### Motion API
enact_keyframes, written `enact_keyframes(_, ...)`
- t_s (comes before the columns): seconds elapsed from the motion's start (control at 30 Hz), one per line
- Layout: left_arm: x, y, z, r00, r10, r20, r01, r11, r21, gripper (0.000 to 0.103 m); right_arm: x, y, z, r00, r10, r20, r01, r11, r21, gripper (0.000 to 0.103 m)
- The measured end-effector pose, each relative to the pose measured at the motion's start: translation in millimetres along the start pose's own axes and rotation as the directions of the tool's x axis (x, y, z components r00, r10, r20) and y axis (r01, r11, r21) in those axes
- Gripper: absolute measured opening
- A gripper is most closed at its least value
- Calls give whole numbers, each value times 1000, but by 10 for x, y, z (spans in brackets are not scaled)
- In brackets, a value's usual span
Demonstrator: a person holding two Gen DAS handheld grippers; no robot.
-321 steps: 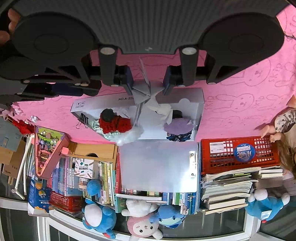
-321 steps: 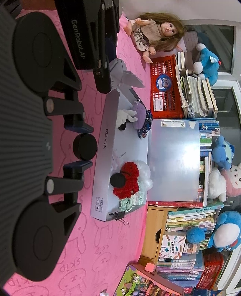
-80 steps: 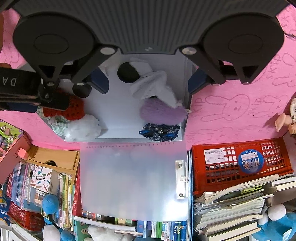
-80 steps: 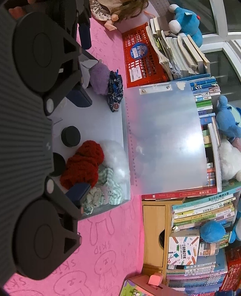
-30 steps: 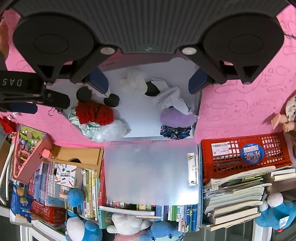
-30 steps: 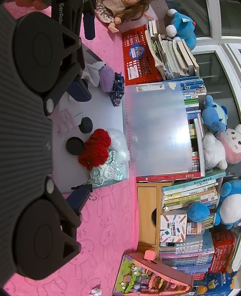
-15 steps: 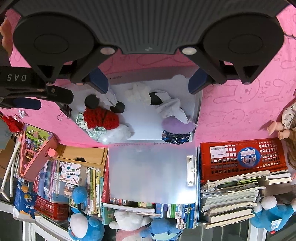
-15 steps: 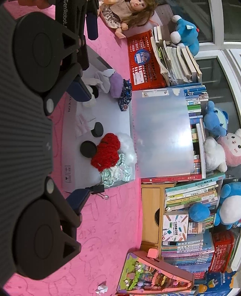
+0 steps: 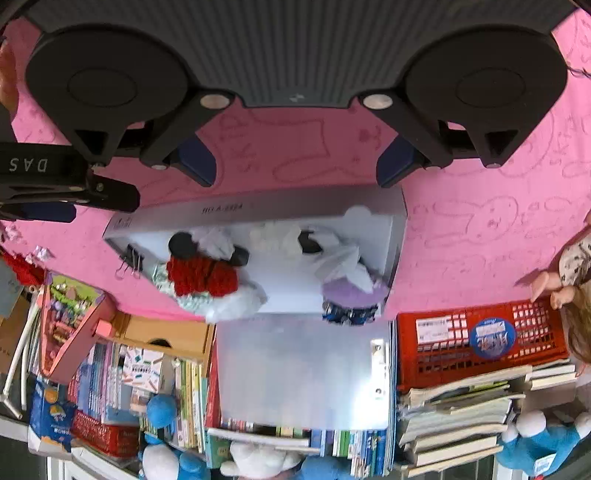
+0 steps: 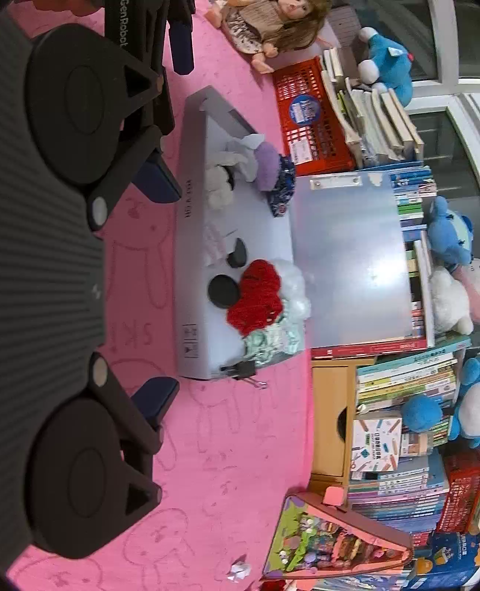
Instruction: Organize objects
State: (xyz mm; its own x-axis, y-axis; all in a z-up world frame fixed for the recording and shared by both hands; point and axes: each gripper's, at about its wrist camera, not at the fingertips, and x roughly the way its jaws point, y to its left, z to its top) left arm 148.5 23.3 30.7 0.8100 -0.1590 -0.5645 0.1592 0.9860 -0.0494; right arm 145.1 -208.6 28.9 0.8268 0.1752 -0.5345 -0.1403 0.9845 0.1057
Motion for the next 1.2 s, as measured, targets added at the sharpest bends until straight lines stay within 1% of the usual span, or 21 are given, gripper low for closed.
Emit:
enact_keyframes(0.13,52,18,-81,1000,1,-25,-2,1000,-13,96,40,2,-82,1000,-3,-22,3,1000,-3,103)
enact_keyframes(0.43,115,27,-174,999,8,-47,-9,1000,-17,96,96,22,-207,999,-8,-52,7,1000,-2,103)
enact_keyframes(0.6,143,27,-202,999,15,-52,-16,1000,-20,96,129,28,-245,998,-8,-67,8,1000,-4,103)
enact_keyframes(0.77,170,5,-222,999,33,-42,-33,999,4,96,142,66,-277,998,-26,-65,23,999,-34,103)
enact_keyframes(1.0,186,9,-237,997,55,-44,-55,998,3,100,146,72,-289,997,-30,-65,27,999,-37,103)
enact_keyframes(1.2,177,5,-263,996,83,-43,-82,997,5,101,151,102,-304,996,-49,-68,45,997,-58,103)
